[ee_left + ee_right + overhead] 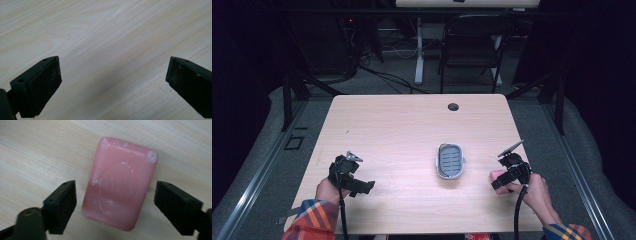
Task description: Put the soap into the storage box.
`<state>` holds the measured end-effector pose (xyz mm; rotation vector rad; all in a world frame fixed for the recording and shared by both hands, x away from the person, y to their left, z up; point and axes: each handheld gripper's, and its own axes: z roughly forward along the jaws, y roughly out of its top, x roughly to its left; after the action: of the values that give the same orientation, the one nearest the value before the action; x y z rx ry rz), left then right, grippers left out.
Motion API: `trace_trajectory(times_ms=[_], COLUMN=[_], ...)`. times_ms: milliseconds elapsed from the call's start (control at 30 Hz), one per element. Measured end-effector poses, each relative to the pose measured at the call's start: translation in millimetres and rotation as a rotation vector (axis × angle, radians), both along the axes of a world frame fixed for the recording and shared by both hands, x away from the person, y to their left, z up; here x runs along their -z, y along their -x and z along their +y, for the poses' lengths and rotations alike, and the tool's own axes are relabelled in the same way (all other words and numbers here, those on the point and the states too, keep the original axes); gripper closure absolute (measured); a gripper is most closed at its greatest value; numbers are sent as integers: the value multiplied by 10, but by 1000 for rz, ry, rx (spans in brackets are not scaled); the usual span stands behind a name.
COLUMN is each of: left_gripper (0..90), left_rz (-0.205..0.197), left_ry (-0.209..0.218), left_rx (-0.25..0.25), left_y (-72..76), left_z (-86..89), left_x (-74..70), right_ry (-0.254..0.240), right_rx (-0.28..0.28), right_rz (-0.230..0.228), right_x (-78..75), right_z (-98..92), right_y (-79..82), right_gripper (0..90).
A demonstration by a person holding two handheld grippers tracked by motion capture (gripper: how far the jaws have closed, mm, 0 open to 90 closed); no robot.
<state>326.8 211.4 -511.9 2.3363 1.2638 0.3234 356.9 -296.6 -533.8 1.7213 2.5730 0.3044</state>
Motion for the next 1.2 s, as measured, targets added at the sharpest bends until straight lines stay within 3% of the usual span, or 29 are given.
trace_trajectory(times_ms=[200, 467, 733, 1000, 1033, 1067, 1200], left_gripper=[1, 1, 1, 1, 1, 1, 1], left_rz=[4, 1, 3, 2, 3, 3, -1], left_ry=[-1, -3, -1, 0, -1, -1, 0], left_rx=[1, 1, 2, 3, 2, 2, 6], left_y=[-5, 0, -2, -4, -4, -4, 2], left_z=[-8, -10, -10, -10, -9, -9, -5], left_x=[3, -2, 0, 1, -1, -1, -5], right_ry=[-14, -35, -62, -99, -77, -109, -93], right_rx=[30, 28, 25, 36, 1, 35, -9], right_rz=[27, 40, 45, 17, 41, 15, 43], right_x=[48, 83, 75, 24, -6, 15, -22], right_z=[-15, -28, -55, -94, -109, -93, -108], right_y=[-5, -9, -16, 4, -8, 11, 4], right_gripper=[252, 351, 358, 358, 359, 359, 359])
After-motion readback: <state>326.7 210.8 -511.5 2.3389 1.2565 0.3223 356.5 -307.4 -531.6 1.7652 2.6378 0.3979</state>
